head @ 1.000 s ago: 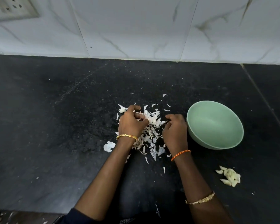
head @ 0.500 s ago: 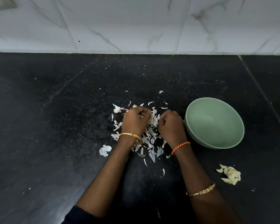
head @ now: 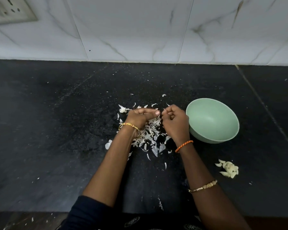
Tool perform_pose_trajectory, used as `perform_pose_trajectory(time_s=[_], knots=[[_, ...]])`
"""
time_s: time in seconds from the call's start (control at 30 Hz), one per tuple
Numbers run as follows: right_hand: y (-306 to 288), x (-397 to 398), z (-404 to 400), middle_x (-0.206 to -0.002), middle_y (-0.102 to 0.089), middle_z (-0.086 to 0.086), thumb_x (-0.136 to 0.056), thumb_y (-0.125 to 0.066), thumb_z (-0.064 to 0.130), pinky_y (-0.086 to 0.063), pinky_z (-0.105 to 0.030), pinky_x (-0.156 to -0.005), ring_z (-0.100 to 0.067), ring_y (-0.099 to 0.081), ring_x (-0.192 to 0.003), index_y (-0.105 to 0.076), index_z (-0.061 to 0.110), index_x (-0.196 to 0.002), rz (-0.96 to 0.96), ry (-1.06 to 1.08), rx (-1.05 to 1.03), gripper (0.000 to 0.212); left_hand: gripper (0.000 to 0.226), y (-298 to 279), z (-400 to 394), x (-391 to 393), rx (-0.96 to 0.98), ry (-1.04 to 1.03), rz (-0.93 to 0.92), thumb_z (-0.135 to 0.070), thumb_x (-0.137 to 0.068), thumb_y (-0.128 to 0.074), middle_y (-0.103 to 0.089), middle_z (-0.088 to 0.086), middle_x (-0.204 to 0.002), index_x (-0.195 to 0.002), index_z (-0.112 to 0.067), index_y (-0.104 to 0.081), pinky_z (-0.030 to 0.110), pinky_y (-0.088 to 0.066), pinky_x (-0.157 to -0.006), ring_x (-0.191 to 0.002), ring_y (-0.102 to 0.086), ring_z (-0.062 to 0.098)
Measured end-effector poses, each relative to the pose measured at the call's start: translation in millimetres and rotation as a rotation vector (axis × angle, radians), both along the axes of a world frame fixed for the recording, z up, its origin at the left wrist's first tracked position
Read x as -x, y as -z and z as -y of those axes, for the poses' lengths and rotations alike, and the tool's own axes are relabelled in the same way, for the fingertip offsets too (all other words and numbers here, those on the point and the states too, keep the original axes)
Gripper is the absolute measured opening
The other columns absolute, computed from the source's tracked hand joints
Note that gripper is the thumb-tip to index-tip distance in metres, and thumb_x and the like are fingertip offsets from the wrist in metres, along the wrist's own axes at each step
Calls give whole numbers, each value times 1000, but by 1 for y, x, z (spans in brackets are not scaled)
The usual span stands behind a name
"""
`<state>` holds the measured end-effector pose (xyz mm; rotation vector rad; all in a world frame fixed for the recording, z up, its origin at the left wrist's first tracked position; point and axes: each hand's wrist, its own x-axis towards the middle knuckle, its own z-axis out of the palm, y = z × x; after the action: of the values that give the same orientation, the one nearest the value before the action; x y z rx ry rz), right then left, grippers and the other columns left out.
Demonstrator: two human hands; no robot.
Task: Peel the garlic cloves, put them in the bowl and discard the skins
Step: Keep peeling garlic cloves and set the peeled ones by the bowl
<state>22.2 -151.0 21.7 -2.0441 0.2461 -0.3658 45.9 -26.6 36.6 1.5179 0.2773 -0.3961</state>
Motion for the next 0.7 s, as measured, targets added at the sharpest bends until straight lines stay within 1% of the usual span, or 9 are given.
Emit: perform_pose_trajectory(time_s=[0.07, 0.13, 0.2, 0.3, 0.4, 0.47, 0.53, 0.63, 0.7], knots=[[-2, 6, 1, -82, -62, 5, -85, -65, 9, -46, -7, -63, 1, -59, -69, -69, 12, -84, 36, -56, -16, 5, 17, 2, -2, 3, 12, -16, -43, -20, -75, -78, -65, -9, -57, -88, -11, -70, 13, -26, -32, -35, -35, 0], [-3, 10, 2, -96, -65, 6, -84, -67, 7, -52, -11, -70, 1, -64, -82, -71, 15, -99, -4, -189, -82, 17, 15, 1, -5, 7, 75, -11, -89, -24, -78, -75, -64, -10, -57, -85, -14, -66, 12, -24, -32, -36, -34, 0], [-3, 13, 5, -91, -69, 5, -85, -68, 3, -54, -14, -72, 3, -65, -79, -70, 12, -107, -29, -254, -109, 24, 19, 0, -5, 10, 84, 5, -113, -30, -78, -74, -63, -7, -65, -84, -15, -64, 12, -23, -32, -38, -33, 1], [-4, 15, 8, -85, -71, -3, -84, -71, 4, -52, -12, -65, 4, -64, -66, -72, 6, -102, 0, -197, -123, 18, 22, -3, -3, 14, 16, 22, -92, -35, -76, -76, -60, -3, -69, -79, -16, -65, 13, -22, -34, -40, -30, 3], [-6, 16, 11, -84, -71, -2, -85, -70, 6, -47, -7, -57, 6, -63, -60, -74, 3, -98, 5, -157, -190, 14, 10, -4, -3, 14, 15, 64, -53, -25, -79, -74, -60, -1, -70, -80, -17, -69, 14, -25, -33, -40, -33, 2], [-7, 17, 13, -85, -71, -1, -86, -70, 9, -47, -8, -56, 5, -64, -60, -74, 5, -96, -5, -126, -238, 12, 3, -6, -3, 13, 35, 113, -39, -17, -82, -72, -65, -3, -75, -85, -17, -71, 12, -27, -34, -41, -36, 0], [-8, 17, 12, -88, -73, -3, -87, -69, 10, -49, -10, -58, 2, -65, -62, -74, 6, -96, -22, -119, -294, 11, 2, -8, -2, 15, 14, 109, -31, -16, -84, -70, -66, -4, -76, -86, -16, -71, 13, -26, -34, -42, -36, 1], [-7, 19, 9, -91, -73, -9, -87, -69, 8, -50, -13, -59, 0, -65, -63, -74, 3, -96, -33, -118, -355, 12, 8, -10, 0, 18, -63, 62, 6, -18, -85, -69, -64, -5, -70, -81, -11, -69, 13, -25, -33, -42, -34, 2], [-7, 21, 8, -90, -73, -8, -86, -70, 9, -51, -14, -60, -1, -66, -65, -74, 2, -96, -37, -107, -363, 12, 11, -10, 1, 20, -92, 43, 40, -19, -84, -70, -61, -5, -64, -78, -10, -69, 13, -24, -33, -42, -32, 4]])
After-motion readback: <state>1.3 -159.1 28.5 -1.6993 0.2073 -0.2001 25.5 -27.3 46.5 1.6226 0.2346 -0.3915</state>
